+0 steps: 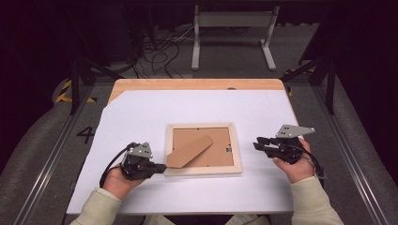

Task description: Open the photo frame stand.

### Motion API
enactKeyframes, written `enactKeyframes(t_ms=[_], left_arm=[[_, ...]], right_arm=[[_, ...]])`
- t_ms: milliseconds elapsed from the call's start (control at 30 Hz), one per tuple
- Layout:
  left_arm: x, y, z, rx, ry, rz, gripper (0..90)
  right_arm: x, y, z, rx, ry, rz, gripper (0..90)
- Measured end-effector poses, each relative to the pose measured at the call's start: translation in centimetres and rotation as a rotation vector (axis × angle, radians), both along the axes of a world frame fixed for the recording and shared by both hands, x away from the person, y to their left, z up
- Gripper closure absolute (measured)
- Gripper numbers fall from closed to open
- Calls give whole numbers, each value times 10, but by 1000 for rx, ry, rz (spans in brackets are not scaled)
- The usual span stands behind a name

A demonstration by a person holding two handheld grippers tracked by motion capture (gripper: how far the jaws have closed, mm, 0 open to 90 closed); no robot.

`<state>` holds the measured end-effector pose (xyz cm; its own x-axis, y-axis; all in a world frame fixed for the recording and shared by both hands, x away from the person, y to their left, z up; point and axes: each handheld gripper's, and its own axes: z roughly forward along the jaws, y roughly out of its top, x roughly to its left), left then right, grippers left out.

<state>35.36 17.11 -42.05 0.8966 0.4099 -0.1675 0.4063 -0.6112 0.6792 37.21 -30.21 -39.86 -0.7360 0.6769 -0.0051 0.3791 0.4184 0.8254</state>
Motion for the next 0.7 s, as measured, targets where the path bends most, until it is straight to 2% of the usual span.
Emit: enactKeyframes(t_ms=[367,467,700], left_arm=[[2,-1,15,-47,-32,-3,872],[3,0,18,-66,-28,-3,869],[5,-5,29,-106,-67,-4,874]], right_arm=[[-4,-6,0,3,1,-16,695],[-6,-7,1,4,-1,-21,695],[-10,-14,0,4,2,-40,694]])
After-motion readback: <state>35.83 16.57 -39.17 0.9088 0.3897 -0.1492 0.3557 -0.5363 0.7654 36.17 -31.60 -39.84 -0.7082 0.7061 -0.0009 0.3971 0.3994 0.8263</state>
